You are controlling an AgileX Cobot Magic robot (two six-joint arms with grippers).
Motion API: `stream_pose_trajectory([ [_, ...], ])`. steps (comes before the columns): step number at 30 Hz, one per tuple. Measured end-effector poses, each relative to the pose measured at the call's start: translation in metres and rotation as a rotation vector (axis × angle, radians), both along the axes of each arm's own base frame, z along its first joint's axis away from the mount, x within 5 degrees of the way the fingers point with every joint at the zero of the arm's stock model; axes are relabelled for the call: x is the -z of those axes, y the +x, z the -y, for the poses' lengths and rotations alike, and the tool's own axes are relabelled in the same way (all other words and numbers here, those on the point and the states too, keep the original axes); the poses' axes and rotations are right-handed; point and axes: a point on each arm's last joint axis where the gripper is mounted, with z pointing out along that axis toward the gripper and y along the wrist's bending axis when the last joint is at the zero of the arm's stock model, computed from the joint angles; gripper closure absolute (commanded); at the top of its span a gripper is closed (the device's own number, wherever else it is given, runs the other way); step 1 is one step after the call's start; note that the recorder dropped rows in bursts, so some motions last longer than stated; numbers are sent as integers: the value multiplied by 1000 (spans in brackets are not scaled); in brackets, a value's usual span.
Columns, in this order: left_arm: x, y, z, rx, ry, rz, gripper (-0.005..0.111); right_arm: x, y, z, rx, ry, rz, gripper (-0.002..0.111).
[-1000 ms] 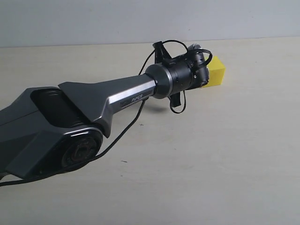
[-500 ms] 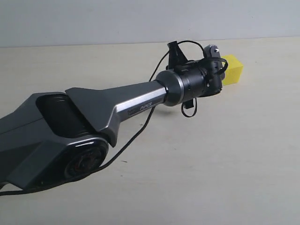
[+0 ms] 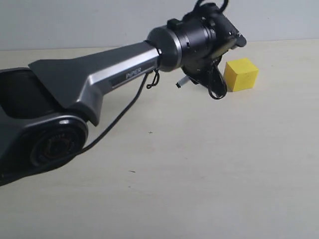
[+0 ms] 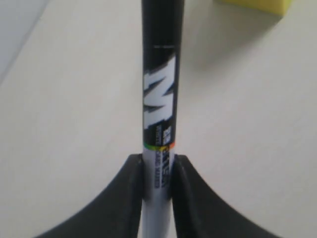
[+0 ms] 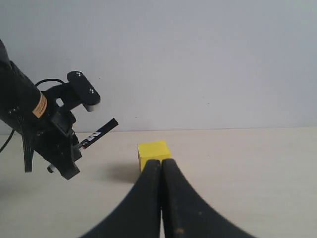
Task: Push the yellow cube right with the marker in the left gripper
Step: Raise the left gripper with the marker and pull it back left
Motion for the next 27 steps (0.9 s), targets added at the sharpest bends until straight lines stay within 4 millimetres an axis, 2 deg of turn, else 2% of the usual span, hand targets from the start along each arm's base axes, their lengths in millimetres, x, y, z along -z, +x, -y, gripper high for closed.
stream_pose_trajectory([
  [5,-1,10,-13,-94,-200,-201,107,0,0,0,0,0,0,108],
  [8,0,16,-18,-134,-259,-258,107,0,0,0,0,0,0,108],
  [15,4,9,-24,-167,-200,-345,107,0,0,0,0,0,0,108],
  [22,4,8,-23,-192,-216,-352,107,0,0,0,0,0,0,108],
  [27,18,9,-25,-173,-152,-361,107,0,0,0,0,0,0,108],
])
